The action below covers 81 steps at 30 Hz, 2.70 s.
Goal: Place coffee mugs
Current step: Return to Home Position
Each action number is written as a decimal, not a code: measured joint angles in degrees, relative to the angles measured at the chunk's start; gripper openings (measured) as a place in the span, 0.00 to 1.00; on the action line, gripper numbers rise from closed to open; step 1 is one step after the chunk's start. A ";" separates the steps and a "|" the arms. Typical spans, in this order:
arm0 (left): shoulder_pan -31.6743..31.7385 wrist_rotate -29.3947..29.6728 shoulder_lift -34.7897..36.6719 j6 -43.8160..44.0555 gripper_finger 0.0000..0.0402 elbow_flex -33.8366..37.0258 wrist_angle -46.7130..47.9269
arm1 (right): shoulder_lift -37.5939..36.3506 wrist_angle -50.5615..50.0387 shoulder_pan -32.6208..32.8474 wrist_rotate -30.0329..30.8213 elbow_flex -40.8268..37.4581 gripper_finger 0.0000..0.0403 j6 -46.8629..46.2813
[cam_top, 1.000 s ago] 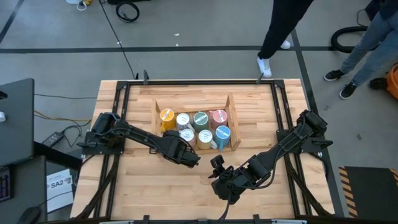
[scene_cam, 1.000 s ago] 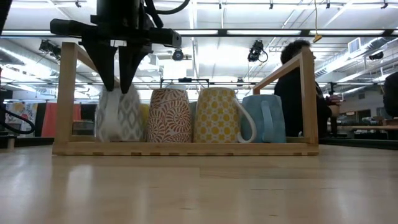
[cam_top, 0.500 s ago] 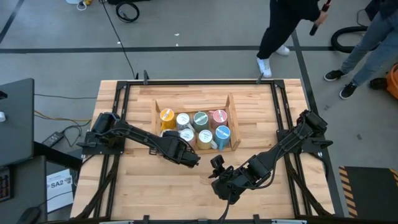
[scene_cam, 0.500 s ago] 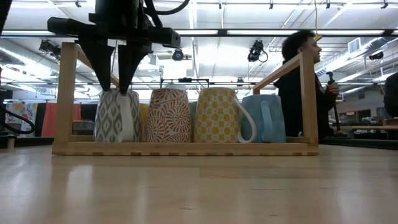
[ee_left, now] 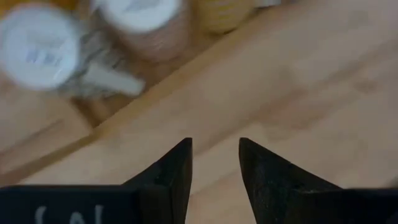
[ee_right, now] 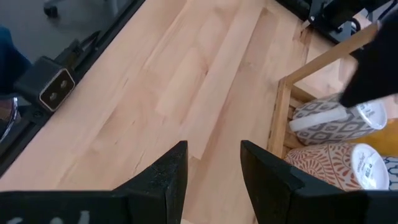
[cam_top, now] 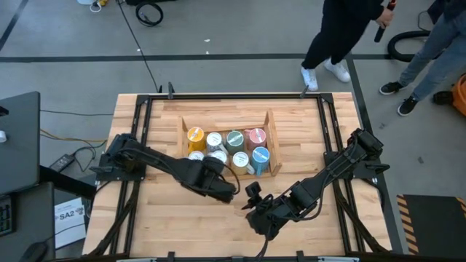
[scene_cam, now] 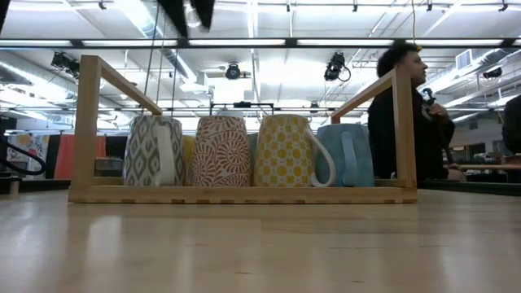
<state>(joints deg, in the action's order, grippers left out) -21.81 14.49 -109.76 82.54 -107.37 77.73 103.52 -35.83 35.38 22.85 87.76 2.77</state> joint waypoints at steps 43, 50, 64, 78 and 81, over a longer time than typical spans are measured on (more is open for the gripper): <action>-23.83 45.71 23.73 -47.82 0.35 -14.67 12.20 | -45.01 -5.81 -0.66 5.61 -12.91 0.38 -4.19; -30.68 54.30 33.75 -32.28 0.35 7.70 12.12 | -60.74 3.38 -2.56 7.23 -30.24 0.38 -3.96; -23.41 50.67 56.64 -24.76 0.29 54.98 -20.29 | -83.67 25.98 -20.65 -12.28 -54.97 0.38 3.43; 1.54 16.77 69.00 -69.21 0.15 83.07 -79.25 | -78.38 33.79 -41.94 -36.49 -60.40 0.38 -0.29; 7.45 11.90 72.00 -70.22 0.13 86.01 -80.80 | -77.30 33.63 -45.56 -39.50 -60.40 0.38 -0.76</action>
<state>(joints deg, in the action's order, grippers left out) -14.36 26.39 -37.76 12.32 -21.36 -3.07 26.22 -2.20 -10.19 -16.65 27.35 2.02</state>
